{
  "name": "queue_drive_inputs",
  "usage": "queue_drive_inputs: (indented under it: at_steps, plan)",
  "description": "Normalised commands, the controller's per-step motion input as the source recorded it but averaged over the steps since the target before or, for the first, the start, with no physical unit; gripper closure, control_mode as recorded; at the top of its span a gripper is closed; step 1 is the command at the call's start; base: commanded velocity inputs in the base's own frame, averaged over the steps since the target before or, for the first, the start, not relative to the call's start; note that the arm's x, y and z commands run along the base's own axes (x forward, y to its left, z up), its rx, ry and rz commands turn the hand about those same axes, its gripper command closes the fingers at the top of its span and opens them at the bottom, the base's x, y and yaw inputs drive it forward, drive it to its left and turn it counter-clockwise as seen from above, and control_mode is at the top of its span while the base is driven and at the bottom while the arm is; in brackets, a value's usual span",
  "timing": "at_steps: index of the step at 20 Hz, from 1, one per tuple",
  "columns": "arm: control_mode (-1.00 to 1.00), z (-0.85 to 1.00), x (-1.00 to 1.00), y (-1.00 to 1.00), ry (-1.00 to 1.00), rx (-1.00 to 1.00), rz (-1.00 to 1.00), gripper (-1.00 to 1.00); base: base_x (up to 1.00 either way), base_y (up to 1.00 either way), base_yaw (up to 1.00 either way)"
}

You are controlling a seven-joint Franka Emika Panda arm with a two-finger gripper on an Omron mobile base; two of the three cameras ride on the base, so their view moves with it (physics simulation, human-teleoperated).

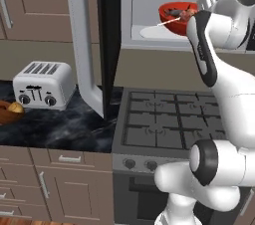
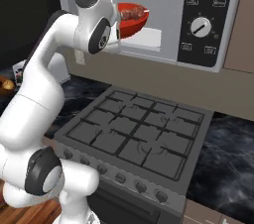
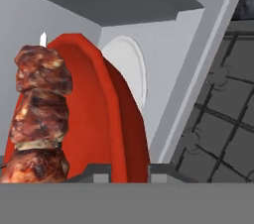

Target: Place the bowl containing the kebab skewer and fish in the microwave. Close the microwave door and press the start button to microwave the meal.

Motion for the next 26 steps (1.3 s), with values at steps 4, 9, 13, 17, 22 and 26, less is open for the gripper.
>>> queue_drive_inputs:
  at_steps: [4,9,13,17,22,26]
  plan:
    - [-1.0,0.0,0.45,0.0,0.02,0.01,-0.03,1.0,0.0,0.0,0.0]
    - [-1.0,-0.05,0.49,-0.06,0.02,0.0,0.0,1.0,0.0,0.0,0.0]
    - [-1.0,-0.2,0.45,-0.1,0.0,0.0,0.0,1.0,0.0,0.0,0.0]
    - [-1.0,-0.3,0.41,-0.07,0.0,0.0,0.0,1.0,0.0,0.0,0.0]
    - [-1.0,-0.21,0.44,-0.04,0.0,0.0,0.0,1.0,0.0,0.0,0.0]
    - [-1.0,-0.01,0.5,-0.09,0.0,0.0,0.0,1.0,0.0,0.0,0.0]
